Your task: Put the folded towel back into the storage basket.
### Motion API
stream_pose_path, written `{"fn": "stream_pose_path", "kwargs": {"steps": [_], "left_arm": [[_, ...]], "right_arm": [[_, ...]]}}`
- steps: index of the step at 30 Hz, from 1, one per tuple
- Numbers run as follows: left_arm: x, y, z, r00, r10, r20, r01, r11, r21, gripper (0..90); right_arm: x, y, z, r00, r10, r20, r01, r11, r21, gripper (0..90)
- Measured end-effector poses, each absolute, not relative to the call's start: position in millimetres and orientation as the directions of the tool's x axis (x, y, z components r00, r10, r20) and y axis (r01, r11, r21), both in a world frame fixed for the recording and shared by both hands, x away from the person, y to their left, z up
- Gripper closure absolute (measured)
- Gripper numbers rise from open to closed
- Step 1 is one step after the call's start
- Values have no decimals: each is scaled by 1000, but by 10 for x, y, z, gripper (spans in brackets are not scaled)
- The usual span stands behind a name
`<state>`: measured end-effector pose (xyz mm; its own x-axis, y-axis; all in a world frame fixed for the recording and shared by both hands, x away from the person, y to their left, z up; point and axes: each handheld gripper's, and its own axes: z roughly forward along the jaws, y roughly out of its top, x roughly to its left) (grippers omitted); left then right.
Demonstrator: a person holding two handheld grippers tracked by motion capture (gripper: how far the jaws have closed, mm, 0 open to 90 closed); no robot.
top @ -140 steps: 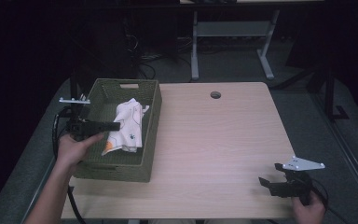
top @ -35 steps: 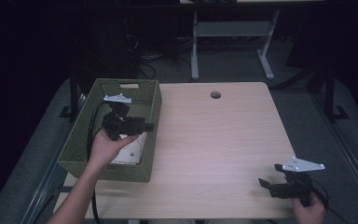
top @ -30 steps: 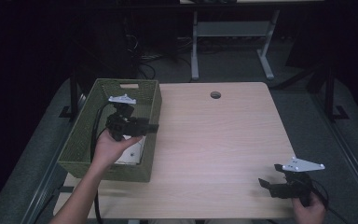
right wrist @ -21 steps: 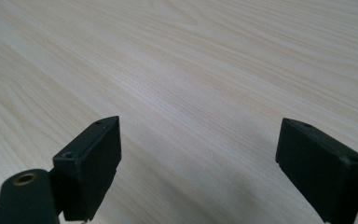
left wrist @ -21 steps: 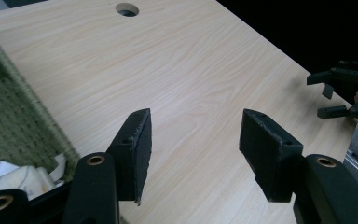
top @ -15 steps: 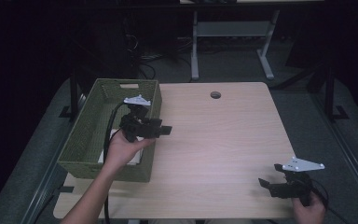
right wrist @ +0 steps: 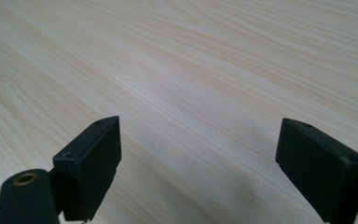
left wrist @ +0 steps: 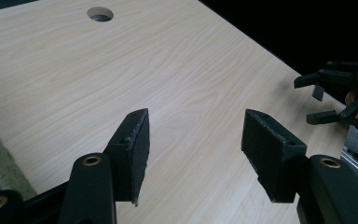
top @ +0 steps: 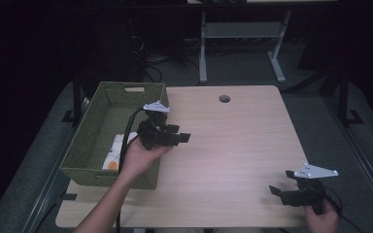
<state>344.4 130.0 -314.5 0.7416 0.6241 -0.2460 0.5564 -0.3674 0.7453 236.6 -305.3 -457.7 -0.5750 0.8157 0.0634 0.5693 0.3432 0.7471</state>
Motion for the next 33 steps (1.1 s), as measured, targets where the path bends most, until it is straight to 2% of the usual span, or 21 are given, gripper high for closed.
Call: {"fn": "stream_pose_path", "kwargs": {"steps": [15, 33], "left_arm": [[3372, 911, -3255, 776, 579, -252, 538, -396, 744, 392], [3206, 622, -3416, 802, 539, -258, 517, -410, 751, 335]], "right_arm": [[2362, -3046, -4571, -576, 815, 61, 569, 347, 746, 137], [2362, -3039, -4573, -576, 815, 58, 568, 348, 746, 137]]}}
